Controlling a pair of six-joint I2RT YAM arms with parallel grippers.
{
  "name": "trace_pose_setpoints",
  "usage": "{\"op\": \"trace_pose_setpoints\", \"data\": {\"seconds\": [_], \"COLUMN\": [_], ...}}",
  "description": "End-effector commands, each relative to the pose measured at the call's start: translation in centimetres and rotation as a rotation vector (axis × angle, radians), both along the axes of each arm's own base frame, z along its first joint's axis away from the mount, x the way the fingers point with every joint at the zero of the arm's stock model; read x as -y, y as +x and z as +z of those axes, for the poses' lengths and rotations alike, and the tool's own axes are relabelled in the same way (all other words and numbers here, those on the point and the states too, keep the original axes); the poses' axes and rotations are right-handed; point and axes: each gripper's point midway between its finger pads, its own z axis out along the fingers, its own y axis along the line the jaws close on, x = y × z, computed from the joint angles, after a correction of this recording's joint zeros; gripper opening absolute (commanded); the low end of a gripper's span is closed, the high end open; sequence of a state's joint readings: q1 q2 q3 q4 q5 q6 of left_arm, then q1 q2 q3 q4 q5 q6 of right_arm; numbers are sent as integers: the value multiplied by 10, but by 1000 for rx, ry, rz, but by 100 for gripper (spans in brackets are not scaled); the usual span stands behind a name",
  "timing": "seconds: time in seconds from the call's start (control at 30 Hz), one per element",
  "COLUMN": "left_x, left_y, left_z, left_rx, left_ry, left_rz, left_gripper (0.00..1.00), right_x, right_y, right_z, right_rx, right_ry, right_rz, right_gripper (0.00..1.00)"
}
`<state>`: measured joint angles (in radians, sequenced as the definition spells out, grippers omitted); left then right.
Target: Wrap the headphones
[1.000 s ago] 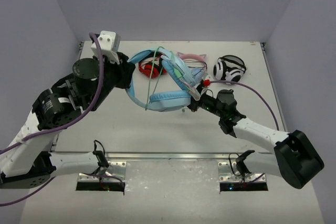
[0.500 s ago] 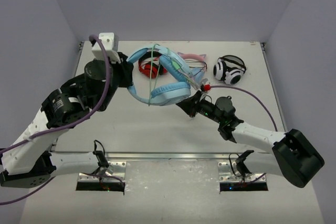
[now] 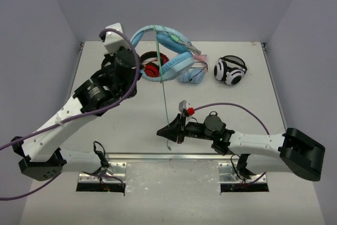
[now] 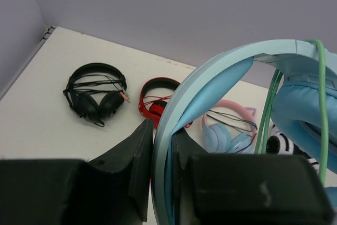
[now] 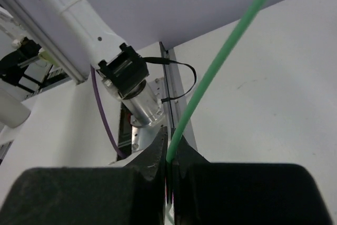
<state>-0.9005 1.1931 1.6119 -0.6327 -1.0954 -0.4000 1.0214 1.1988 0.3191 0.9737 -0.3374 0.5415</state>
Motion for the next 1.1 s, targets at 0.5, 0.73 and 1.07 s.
{"op": "trace_pose_setpoints", "data": {"seconds": [0.5,0.73,1.07], "left_x": [-13,22,93], "left_y": [66,47,1], "left_z": [-122,-191,-214], "left_rx": [-174,-324,-255], "left_ry": [297,445,519], "left_rz": [117,-251,-749], "left_gripper": [0,0,0], "right_x": [3,58,111], "right_y": [-14,51,127], "right_z": [84,107,123], "right_rx": [435,657,790], "right_ry": [-355,-697,-862], "right_rz": [-36,-241,-537], "right_gripper": [1,1,4]}}
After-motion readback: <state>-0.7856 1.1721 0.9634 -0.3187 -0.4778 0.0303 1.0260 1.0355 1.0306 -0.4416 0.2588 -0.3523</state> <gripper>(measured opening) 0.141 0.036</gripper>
